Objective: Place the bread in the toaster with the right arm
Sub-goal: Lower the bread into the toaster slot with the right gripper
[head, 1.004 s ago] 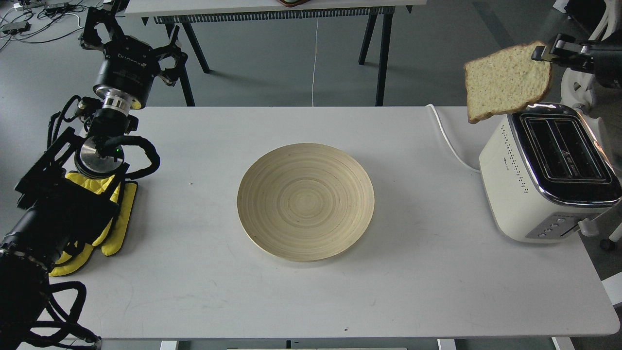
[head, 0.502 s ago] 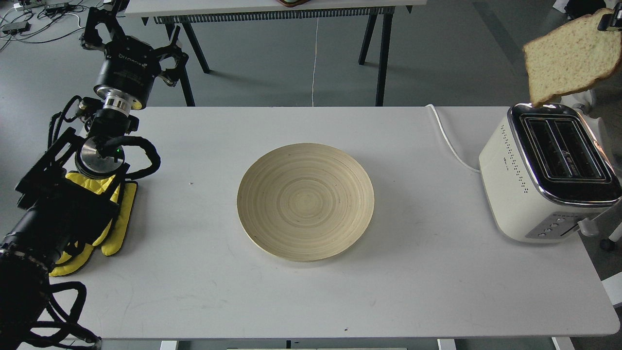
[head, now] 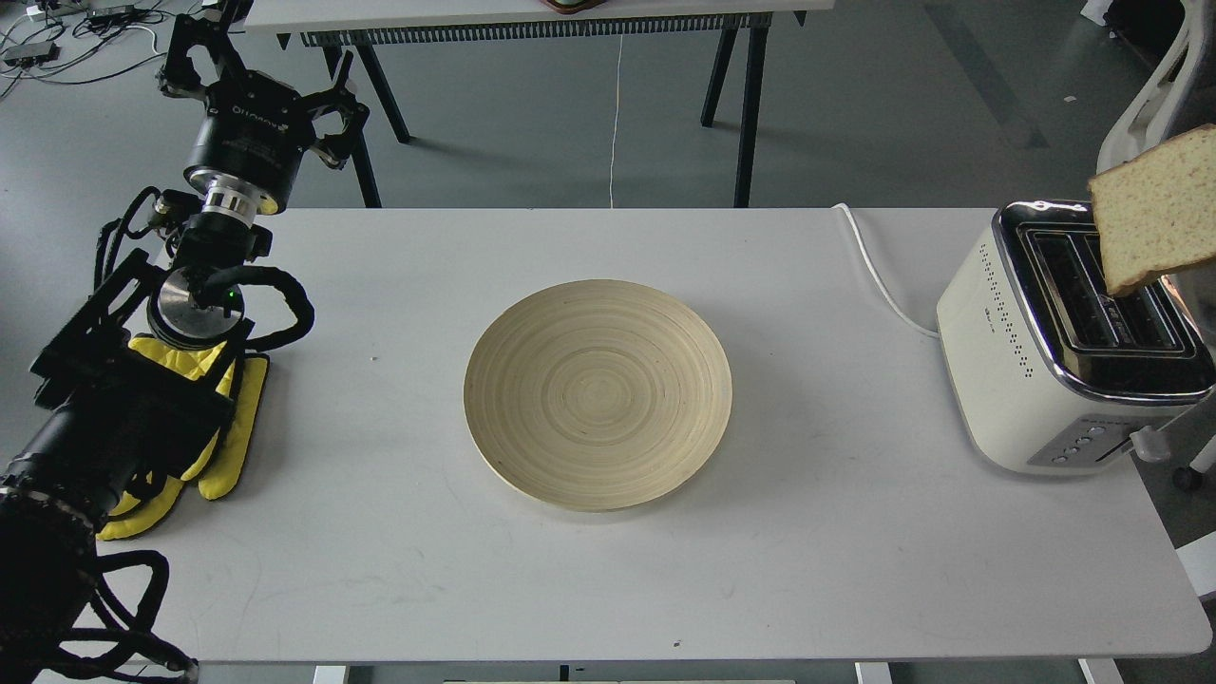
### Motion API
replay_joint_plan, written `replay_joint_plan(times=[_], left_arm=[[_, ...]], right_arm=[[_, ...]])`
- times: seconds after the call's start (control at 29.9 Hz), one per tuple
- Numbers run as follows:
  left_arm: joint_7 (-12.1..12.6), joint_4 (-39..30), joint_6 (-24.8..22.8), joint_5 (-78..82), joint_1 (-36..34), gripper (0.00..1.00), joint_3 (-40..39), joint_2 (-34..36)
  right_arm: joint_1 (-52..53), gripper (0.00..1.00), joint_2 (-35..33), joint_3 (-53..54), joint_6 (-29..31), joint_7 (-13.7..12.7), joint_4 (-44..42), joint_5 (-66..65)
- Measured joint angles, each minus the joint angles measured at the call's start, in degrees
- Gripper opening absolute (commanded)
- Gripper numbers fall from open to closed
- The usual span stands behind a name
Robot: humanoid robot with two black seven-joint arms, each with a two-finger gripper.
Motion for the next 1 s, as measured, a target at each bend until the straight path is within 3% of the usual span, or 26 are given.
replay_joint_plan(times=[0.7, 0.87, 1.0], left_arm=[[0.0, -0.2, 0.0, 0.0, 0.1, 1.00, 0.0, -0.1], [0.0, -0.2, 0.0, 0.0, 0.2, 1.00, 0.0, -0.1], [0.0, -0.3, 0.0, 0.0, 0.2, 1.00, 0.0, -0.1]], right_arm=[[-4.5, 0.01, 4.2, -2.0, 0.0, 0.3, -0.2, 2.2], [-6.2, 0.19, 6.9, -1.6, 0.0, 0.4, -2.5, 2.3], [-7.1, 0.43, 7.5, -1.3, 0.0, 0.6, -3.2, 2.3]])
